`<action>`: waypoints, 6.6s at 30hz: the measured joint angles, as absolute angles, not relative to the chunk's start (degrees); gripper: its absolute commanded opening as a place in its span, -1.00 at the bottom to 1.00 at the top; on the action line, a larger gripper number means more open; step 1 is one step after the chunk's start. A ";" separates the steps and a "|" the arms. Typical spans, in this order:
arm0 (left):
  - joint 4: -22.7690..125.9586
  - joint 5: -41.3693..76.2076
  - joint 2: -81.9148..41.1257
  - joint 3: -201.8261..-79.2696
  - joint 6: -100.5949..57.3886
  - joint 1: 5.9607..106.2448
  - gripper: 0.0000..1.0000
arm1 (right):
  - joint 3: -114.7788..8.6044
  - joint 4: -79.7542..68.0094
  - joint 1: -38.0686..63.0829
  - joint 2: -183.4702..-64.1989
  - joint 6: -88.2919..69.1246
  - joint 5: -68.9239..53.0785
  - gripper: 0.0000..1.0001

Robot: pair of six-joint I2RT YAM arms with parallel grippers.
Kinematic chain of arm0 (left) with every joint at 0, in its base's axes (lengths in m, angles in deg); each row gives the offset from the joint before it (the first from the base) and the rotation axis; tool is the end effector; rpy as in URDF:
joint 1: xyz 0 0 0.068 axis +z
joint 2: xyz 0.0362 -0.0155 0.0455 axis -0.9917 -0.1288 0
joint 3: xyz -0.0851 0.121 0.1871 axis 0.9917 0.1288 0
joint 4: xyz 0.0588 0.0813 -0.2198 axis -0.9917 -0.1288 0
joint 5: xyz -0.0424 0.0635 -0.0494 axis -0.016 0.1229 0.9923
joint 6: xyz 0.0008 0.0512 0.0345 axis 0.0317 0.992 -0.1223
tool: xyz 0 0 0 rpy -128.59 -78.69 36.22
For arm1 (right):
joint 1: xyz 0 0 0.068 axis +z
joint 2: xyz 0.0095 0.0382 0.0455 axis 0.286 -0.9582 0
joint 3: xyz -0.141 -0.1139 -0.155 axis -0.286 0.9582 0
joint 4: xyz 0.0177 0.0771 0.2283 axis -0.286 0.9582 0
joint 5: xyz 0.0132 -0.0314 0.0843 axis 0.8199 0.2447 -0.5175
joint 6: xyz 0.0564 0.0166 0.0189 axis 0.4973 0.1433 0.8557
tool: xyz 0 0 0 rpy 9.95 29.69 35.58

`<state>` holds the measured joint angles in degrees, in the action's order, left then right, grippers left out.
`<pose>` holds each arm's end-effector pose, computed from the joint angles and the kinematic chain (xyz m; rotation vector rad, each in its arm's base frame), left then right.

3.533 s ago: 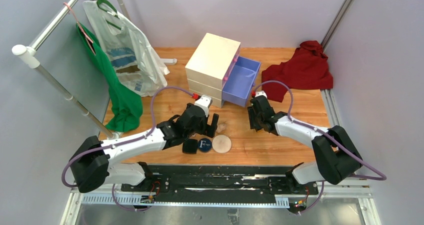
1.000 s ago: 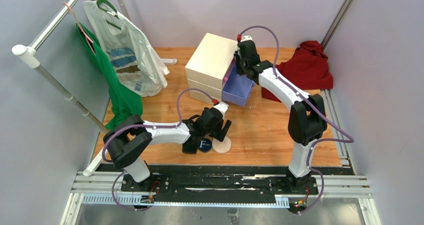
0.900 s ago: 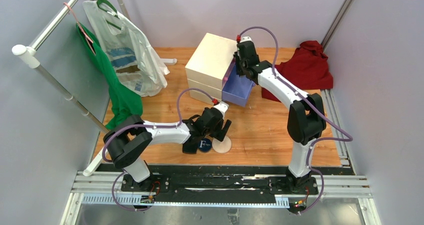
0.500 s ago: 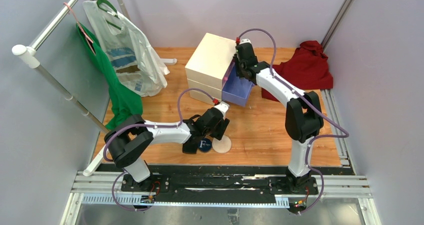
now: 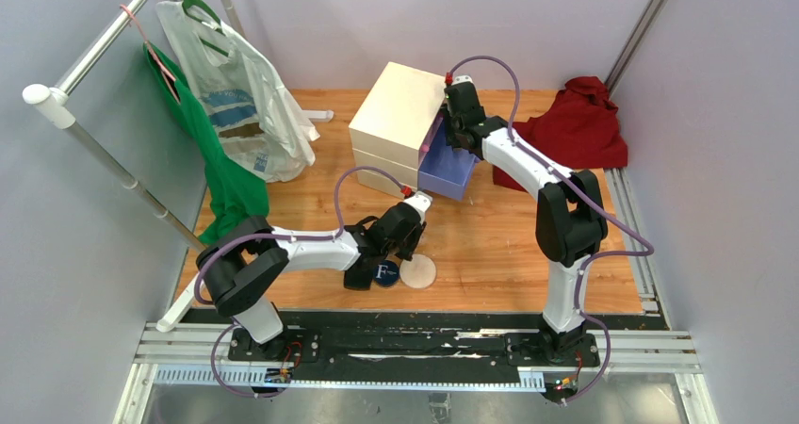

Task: Organize the makeup
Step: Pick up the makeup tool from the center of the board, then place the lipstick in the drawer, then place the makeup tool in the drawer, then pick up the makeup tool from the center of the board.

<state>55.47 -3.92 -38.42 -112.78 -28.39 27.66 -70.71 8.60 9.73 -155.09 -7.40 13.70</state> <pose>0.1884 -0.2501 0.1304 0.6202 2.2460 -0.3894 0.3962 0.1837 0.2413 -0.1857 2.1403 0.0945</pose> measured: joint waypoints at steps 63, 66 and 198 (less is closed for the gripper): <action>47.53 -9.45 -37.56 -141.68 -21.12 27.64 -0.78 | -55.19 4.73 9.03 -126.56 -8.96 16.97 0.08; 46.14 -10.07 -42.07 -146.66 -19.78 27.66 -0.78 | -50.07 5.02 9.03 -121.93 -8.23 16.93 0.08; 43.03 -15.25 -22.46 -100.83 -33.95 35.53 0.70 | -19.30 6.55 36.35 -91.55 -3.45 20.34 -0.99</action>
